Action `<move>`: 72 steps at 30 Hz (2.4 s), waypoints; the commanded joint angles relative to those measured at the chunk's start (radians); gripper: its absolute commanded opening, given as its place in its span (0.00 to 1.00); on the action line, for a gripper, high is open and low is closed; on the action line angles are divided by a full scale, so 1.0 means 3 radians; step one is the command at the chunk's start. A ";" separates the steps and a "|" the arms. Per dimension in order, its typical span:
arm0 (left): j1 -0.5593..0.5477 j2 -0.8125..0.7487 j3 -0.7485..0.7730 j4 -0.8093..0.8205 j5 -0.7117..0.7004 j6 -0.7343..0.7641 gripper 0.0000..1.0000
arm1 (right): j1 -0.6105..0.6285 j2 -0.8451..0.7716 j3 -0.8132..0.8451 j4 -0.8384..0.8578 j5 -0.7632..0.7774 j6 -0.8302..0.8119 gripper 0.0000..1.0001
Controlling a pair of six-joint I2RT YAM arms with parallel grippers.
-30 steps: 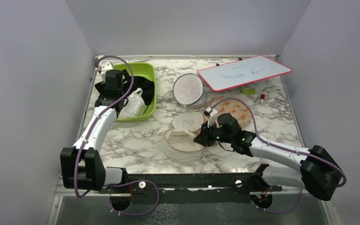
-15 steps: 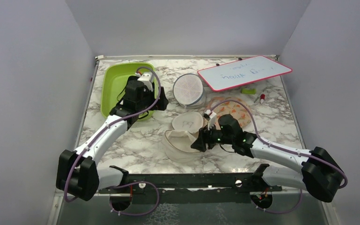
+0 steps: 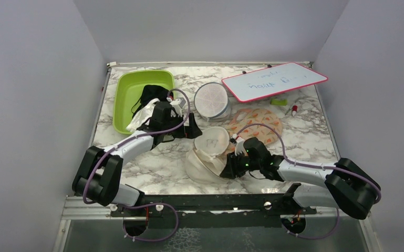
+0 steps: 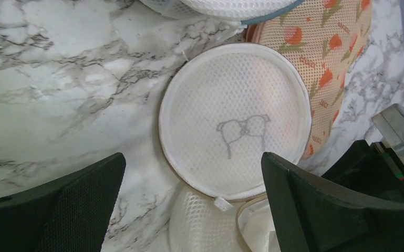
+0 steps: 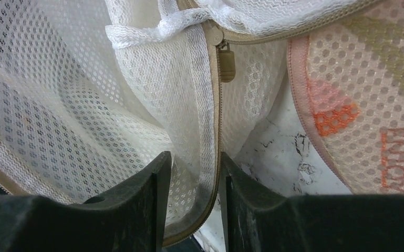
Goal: Unzip the laundry bag and remove the bra
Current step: Close the laundry bag at the center of the board.
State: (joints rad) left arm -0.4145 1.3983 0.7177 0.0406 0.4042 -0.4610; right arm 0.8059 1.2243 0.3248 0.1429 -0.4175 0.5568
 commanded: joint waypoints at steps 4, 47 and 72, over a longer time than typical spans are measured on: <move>-0.0135 0.0342 -0.0116 0.0512 0.0336 -0.0215 0.99 | 0.0015 -0.0070 -0.0014 -0.0010 0.0195 0.0125 0.37; -0.0265 -0.0175 0.0137 0.0018 0.0168 0.0028 0.99 | -0.1302 0.1206 0.1081 0.0501 -0.0995 -0.0060 0.45; -0.0266 -0.1120 0.0216 -0.0196 -0.0477 0.0218 0.99 | -0.1301 0.0144 0.1162 0.0892 -0.1423 -0.1105 0.01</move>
State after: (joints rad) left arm -0.4911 1.1397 0.7612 -0.0124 0.3386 -0.4114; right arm 0.4187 1.2934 0.6373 0.3317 -0.8383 0.3431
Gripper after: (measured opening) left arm 0.987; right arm 0.012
